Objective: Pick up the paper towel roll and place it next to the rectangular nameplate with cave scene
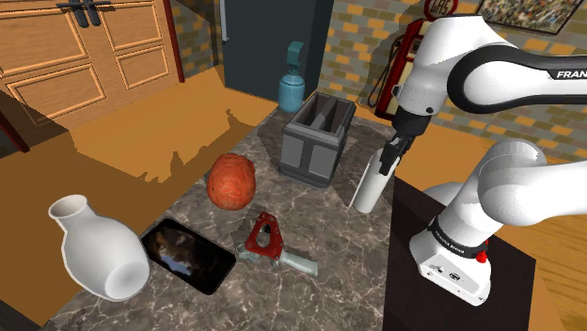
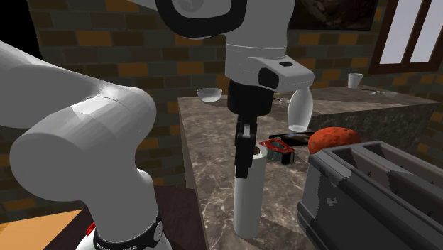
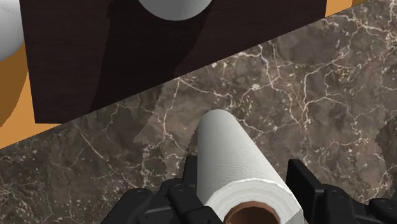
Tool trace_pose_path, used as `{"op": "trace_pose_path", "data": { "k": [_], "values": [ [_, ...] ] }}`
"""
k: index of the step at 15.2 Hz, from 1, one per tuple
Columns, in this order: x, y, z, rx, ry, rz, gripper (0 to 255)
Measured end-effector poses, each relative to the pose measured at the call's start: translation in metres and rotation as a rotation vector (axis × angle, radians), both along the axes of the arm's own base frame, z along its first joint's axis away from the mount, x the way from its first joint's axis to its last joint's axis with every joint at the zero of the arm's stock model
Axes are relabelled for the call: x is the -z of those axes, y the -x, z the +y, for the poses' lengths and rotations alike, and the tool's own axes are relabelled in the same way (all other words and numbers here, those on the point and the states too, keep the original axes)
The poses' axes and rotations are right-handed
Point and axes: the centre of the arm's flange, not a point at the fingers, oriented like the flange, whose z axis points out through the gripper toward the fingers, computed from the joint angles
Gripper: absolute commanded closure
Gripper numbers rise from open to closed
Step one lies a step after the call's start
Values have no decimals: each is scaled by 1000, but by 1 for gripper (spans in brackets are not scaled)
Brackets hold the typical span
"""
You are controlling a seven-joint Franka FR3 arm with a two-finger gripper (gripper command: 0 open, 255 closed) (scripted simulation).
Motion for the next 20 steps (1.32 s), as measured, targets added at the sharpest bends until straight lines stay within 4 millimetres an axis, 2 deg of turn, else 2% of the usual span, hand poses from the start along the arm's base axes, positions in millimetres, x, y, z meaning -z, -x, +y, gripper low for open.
{"op": "trace_pose_path", "data": {
  "k": [7, 20],
  "values": [
    [-2, 0, 0, 0, 0, 1, 255],
    [-68, -1, -1, 0, -1, 1, 255]
  ]
}}
